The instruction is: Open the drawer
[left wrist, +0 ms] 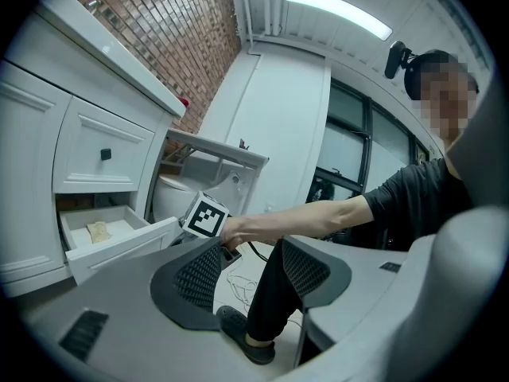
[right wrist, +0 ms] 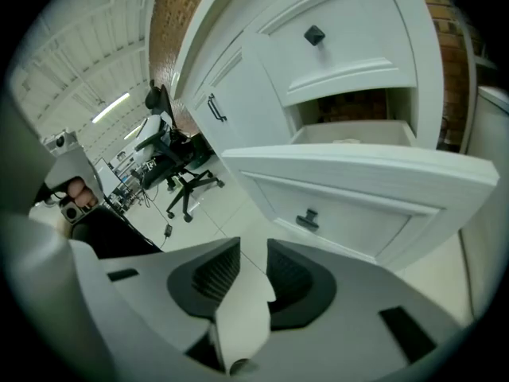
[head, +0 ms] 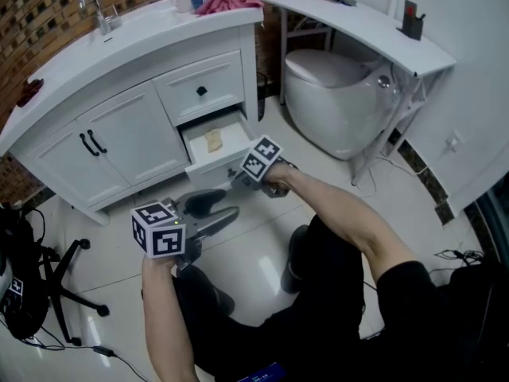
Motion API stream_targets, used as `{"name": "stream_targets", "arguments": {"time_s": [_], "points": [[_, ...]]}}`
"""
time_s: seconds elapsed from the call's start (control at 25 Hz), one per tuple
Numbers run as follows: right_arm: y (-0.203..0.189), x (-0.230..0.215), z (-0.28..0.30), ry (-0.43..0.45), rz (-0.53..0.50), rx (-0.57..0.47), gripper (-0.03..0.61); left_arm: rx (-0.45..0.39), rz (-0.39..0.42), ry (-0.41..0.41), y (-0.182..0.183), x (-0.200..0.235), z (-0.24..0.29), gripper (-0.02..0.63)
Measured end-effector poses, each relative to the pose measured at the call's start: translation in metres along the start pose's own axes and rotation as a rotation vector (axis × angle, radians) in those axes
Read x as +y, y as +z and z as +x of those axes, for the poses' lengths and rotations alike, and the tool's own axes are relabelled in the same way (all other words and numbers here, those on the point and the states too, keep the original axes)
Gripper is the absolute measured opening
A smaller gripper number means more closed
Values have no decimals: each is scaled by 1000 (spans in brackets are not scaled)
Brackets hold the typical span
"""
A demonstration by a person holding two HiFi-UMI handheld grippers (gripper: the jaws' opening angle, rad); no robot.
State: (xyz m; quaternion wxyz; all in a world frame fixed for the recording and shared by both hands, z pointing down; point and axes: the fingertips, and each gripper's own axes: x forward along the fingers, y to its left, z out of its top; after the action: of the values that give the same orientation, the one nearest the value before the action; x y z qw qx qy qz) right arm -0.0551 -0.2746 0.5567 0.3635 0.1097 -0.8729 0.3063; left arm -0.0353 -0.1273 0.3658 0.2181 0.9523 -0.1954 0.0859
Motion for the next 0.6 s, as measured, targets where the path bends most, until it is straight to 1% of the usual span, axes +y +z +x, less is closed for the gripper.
{"name": "stream_targets", "arguments": {"time_s": [0.16, 0.36, 0.48, 0.6], "points": [[2, 40, -18, 104, -7, -50, 121, -4, 11, -5, -4, -15, 1, 244], [5, 95, -57, 252, -13, -163, 120, -21, 15, -12, -7, -33, 2, 244], [8, 116, -84, 318, -23, -244, 120, -34, 15, -23, -8, -46, 5, 245], [14, 130, -107, 369, -58, -316, 120, -23, 28, -23, -13, -51, 4, 245]]}}
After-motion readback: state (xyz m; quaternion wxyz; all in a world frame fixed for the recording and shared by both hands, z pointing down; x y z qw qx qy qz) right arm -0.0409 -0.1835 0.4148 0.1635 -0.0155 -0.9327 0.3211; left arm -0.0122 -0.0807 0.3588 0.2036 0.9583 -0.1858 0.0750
